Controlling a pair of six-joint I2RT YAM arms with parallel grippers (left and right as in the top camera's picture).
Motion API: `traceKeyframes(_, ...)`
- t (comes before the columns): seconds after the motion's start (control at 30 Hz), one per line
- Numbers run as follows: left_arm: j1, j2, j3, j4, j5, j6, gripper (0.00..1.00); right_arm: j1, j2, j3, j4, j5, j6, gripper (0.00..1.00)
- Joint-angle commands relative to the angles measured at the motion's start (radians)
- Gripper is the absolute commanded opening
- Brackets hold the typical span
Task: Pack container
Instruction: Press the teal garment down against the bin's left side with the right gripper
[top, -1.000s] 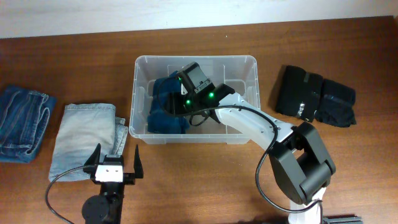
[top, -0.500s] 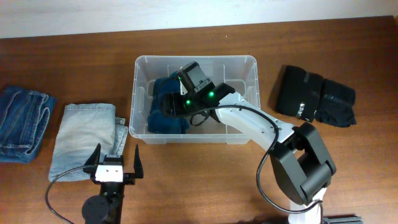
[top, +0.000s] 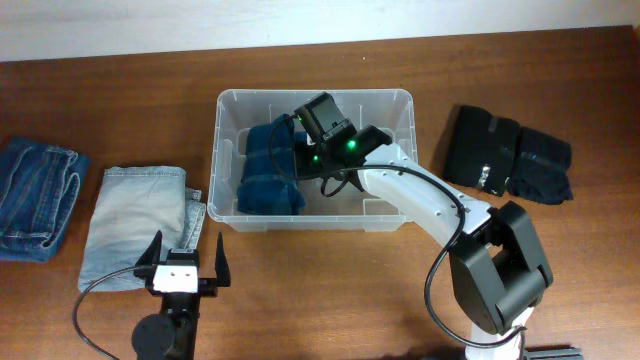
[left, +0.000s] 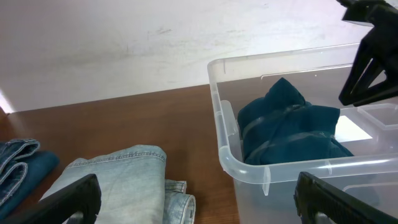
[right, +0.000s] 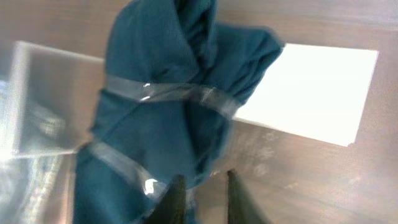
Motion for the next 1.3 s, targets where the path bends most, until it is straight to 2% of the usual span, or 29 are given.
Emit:
traceKeyframes(0.0, 0.005, -0.009, -0.008, 0.001, 0.007, 0.016, 1.00, -0.001, -0.020, 0.019, -0.010, 0.122, -0.005, 0.05)
traceKeyframes(0.43, 0.005, -0.009, -0.008, 0.001, 0.007, 0.016, 0.99, 0.000, 0.060, 0.019, 0.019, 0.137, 0.003, 0.04)
traceKeyframes(1.27, 0.005, -0.009, -0.008, 0.001, 0.007, 0.016, 0.99, 0.023, 0.108, 0.019, 0.061, 0.129, 0.022, 0.04)
